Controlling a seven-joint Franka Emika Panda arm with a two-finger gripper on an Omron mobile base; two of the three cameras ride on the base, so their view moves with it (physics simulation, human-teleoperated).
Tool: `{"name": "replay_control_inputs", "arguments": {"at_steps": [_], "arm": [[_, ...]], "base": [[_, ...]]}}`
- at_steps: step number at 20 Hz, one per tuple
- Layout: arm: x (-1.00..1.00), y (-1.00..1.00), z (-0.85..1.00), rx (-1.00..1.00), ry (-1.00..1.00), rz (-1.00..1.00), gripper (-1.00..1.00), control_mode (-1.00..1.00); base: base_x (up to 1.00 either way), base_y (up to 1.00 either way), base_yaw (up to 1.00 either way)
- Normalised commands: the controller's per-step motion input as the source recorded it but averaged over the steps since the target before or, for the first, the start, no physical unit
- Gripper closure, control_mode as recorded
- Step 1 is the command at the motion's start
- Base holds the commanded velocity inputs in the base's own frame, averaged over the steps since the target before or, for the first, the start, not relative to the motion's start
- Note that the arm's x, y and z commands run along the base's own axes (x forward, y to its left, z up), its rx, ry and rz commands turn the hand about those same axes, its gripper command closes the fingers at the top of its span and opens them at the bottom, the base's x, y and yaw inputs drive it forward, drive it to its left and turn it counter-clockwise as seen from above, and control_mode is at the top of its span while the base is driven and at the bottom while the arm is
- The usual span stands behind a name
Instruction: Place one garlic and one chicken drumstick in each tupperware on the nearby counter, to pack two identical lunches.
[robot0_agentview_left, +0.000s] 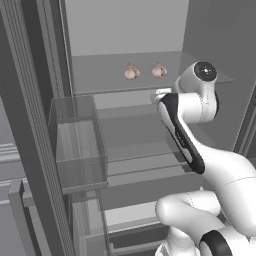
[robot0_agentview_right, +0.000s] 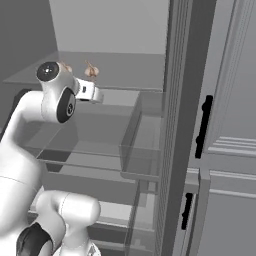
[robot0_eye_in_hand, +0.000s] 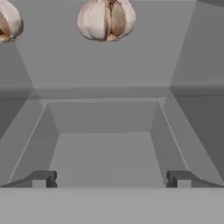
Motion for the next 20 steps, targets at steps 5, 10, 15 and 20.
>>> {"name": "replay_control_inputs", "arguments": {"at_steps": [5,10,15,20], "arm": [[0.04,0.0,1.0,0.01,0.08,0.1,-1.0,-1.0],[0.36,0.05,0.39,0.03,0.02,0.1,-1.0,-1.0],[0.82,0.0,0.09,-0.05,-0.19,0.0,-1.0,-1.0],[1.0,0.0,-0.21,0.0,0.0,0.0,-1.0,-1.0]], "base": [[0.0,0.0,0.0],[0.0,0.0,0.0],[0.0,0.0,0.0],[0.0,0.0,0.0]]}}
